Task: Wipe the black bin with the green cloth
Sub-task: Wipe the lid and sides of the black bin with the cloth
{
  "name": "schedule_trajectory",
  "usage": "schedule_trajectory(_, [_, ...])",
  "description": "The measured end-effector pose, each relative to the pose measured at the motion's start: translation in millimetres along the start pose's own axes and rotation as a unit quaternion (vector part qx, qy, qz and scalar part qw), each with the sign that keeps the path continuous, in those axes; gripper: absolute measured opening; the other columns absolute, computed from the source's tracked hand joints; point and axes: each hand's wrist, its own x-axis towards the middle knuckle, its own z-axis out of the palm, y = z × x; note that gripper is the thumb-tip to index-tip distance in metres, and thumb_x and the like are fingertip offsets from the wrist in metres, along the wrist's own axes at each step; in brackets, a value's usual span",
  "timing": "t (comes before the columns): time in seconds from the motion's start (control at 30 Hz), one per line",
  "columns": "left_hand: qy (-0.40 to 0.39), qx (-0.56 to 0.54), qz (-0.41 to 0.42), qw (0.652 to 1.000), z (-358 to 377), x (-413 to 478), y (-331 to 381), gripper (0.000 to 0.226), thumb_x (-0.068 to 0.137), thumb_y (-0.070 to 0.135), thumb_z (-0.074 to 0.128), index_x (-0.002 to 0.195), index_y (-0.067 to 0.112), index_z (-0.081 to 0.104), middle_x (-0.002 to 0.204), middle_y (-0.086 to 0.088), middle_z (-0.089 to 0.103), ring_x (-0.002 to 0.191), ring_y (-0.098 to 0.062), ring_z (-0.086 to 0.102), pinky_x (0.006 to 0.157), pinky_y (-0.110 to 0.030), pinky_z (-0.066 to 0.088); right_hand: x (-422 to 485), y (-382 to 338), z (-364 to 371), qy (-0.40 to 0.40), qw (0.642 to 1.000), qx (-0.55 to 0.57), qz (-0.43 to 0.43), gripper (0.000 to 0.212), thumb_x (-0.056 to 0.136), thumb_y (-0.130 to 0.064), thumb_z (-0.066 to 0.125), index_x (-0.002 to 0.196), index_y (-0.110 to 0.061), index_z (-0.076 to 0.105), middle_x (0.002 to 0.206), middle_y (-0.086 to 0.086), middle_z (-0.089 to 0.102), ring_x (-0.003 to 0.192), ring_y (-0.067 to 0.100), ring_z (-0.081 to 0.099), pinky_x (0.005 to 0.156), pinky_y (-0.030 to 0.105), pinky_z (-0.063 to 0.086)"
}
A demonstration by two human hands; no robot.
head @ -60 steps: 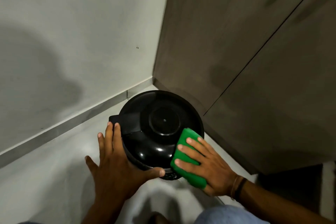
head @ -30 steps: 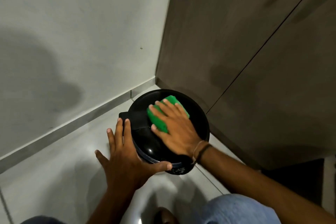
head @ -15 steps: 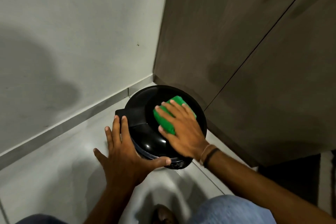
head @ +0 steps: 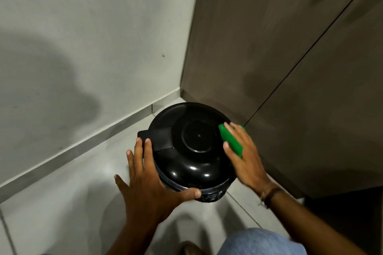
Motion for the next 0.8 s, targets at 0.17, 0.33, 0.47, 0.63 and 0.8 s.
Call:
schedule_trajectory(0.17, [-0.001,-0.003,0.0,1.0,-2,-1,1,0.183,0.016,0.114,0.057,0.166,0.036,-0.012,0.177,0.015,-0.016,0.166,-0.028,-0.003,0.12,-0.081,0.016,86,-22,-3,-0.061,0.998,-0.024,0.008,0.051,0.11,-0.045,0.049,0.16,-0.036,0.045,0.167,-0.004,0.045,0.155,0.019,0.04,0.13,0.043,0.027])
schedule_trajectory(0.33, [-0.005,0.0,-0.001,1.0,-5,-1,2,0.184,0.015,0.114,0.055,0.167,0.035,-0.012,0.177,0.016,-0.017,0.166,-0.027,-0.004,0.121,-0.081,0.015,130,-78,19,-0.129,0.98,-0.134,-0.073,0.051,0.108,-0.05,0.048,0.156,-0.035,0.052,0.166,-0.004,0.049,0.154,0.021,0.042,0.129,0.044,0.027])
schedule_trajectory(0.47, [-0.002,0.013,-0.013,1.0,-7,-2,6,0.185,0.014,0.115,0.054,0.165,0.036,-0.018,0.176,0.018,-0.019,0.166,-0.024,-0.008,0.122,-0.08,0.013,113,-133,59,-0.189,0.933,-0.209,-0.223,0.054,0.104,-0.057,0.047,0.152,-0.035,0.057,0.162,-0.002,0.053,0.154,0.022,0.041,0.129,0.044,0.022])
schedule_trajectory(0.63, [0.01,0.037,-0.023,0.999,-7,-3,7,0.186,0.014,0.118,0.046,0.165,0.033,-0.022,0.175,0.017,-0.023,0.165,-0.025,-0.013,0.122,-0.08,0.013,64,-128,64,-0.165,0.917,-0.224,-0.286,0.061,0.105,-0.056,0.047,0.162,-0.035,0.042,0.169,-0.002,0.042,0.162,0.022,0.023,0.134,0.049,0.008])
schedule_trajectory(0.8, [0.019,0.042,-0.008,0.999,-3,-2,2,0.169,0.04,0.102,0.068,0.167,0.031,-0.017,0.174,0.017,-0.026,0.165,-0.024,-0.014,0.121,-0.08,0.012,-12,-78,39,-0.15,0.914,-0.199,-0.321,0.066,0.103,-0.059,0.048,0.164,-0.04,0.032,0.175,-0.004,0.028,0.166,0.02,0.01,0.135,0.05,0.005])
